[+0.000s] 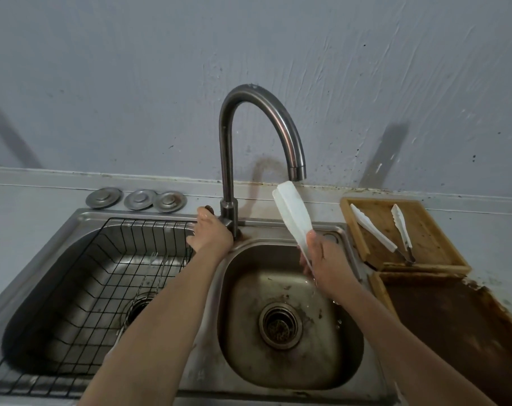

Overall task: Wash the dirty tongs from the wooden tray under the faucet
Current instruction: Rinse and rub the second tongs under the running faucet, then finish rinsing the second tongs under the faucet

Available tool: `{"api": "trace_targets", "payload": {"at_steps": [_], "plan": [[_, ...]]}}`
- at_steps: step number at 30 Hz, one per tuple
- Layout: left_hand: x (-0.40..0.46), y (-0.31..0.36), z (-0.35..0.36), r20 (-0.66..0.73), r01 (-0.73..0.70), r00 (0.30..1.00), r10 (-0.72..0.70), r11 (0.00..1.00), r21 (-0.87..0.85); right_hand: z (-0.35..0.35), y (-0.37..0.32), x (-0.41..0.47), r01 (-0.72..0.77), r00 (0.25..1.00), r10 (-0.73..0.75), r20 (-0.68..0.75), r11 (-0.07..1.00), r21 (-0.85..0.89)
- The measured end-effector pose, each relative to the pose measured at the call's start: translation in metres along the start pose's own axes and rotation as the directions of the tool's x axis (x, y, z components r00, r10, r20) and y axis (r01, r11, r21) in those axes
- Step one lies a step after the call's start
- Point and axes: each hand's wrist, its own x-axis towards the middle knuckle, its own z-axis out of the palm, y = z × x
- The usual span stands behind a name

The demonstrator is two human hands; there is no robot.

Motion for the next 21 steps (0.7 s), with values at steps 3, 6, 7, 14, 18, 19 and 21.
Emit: {"api": "trace_targets", "payload": {"at_steps": [3, 6, 7, 14, 18, 19, 21], "plan": [[-0.003, 0.000, -0.001, -0.010, -0.012, 1.000, 0.012, 0.999, -0.032, 0.007, 0.030, 0.001, 0.012, 0.981, 0.106, 0.164, 0.805, -0.593], [-0.004, 0.000, -0.001, -0.004, -0.020, 1.000, 0.020, 0.998, -0.052, 0.018, 0.048, -0.006, 0.138, 0.904, 0.297, 0.307, 0.476, -0.868], [-0.004, 0.000, 0.000, -0.008, -0.021, 1.000, 0.020, 0.998, -0.061, 0.020, 0.046, -0.006, 0.184, 0.925, 0.218, 0.310, 0.458, -0.870], [-0.006, 0.003, -0.002, -0.019, -0.008, 1.000, 0.006, 0.994, -0.112, 0.027, 0.038, -0.008, 0.079, 0.825, 0.477, 0.302, 0.433, -0.898], [-0.010, 0.002, 0.001, -0.055, -0.009, 0.998, -0.002, 0.981, -0.191, 0.026, 0.038, -0.008, 0.098, 0.829, 0.461, 0.316, 0.437, -0.894], [-0.011, 0.004, 0.002, -0.049, -0.019, 0.999, 0.008, 0.973, -0.230, 0.024, 0.040, -0.010, 0.109, 0.784, 0.522, 0.335, 0.416, -0.903], [-0.010, -0.001, 0.001, -0.010, -0.012, 1.000, 0.009, 0.957, -0.289, 0.021, 0.042, -0.014, 0.130, 0.716, 0.604, 0.351, 0.379, -0.916]]}}
